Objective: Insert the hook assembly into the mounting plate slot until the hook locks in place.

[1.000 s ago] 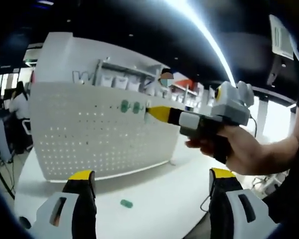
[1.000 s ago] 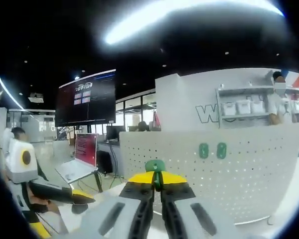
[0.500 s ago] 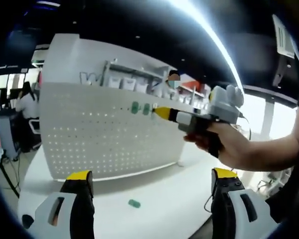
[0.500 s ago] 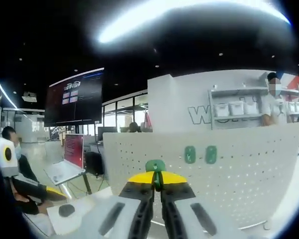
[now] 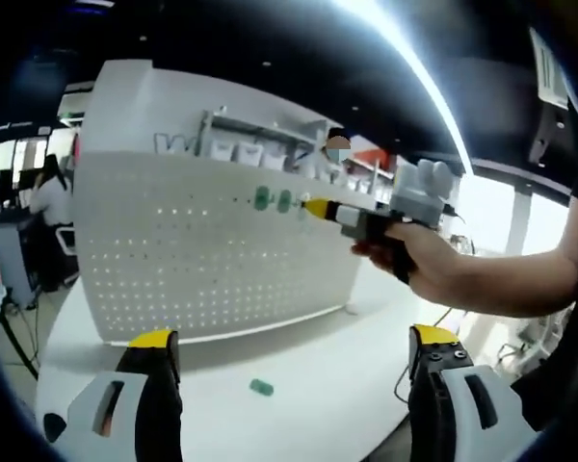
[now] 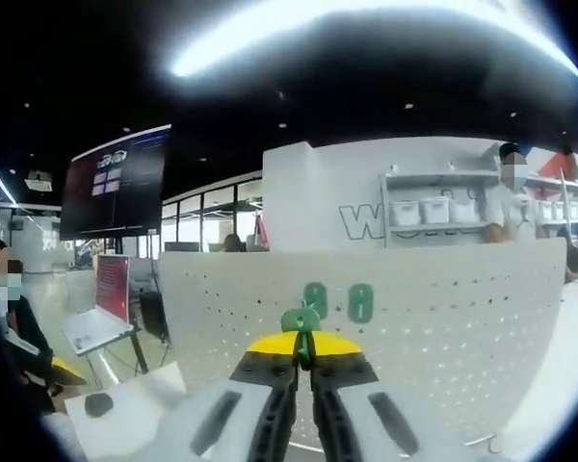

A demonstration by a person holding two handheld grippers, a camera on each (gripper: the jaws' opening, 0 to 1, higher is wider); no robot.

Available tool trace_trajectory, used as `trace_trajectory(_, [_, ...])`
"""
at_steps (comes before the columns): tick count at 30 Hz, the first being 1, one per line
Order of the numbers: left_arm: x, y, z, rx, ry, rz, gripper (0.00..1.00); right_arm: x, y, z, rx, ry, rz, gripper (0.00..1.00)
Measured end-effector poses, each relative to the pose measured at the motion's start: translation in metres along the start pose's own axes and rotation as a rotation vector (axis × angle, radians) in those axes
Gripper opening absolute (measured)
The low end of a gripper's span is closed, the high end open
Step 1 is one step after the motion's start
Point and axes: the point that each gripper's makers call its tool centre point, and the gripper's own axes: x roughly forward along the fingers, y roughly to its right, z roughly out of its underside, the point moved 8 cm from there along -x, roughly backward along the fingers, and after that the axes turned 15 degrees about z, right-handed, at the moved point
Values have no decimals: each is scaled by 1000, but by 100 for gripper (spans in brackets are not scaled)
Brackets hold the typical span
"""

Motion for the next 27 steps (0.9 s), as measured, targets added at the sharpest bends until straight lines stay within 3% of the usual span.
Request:
trace_trajectory(14, [1, -11, 2, -4, -21, -21, 100, 28, 33, -3, 27, 11, 102, 1])
trace_trajectory(27, [2, -21, 5, -11, -41, -40, 99, 49, 50, -1, 59, 12, 168, 1])
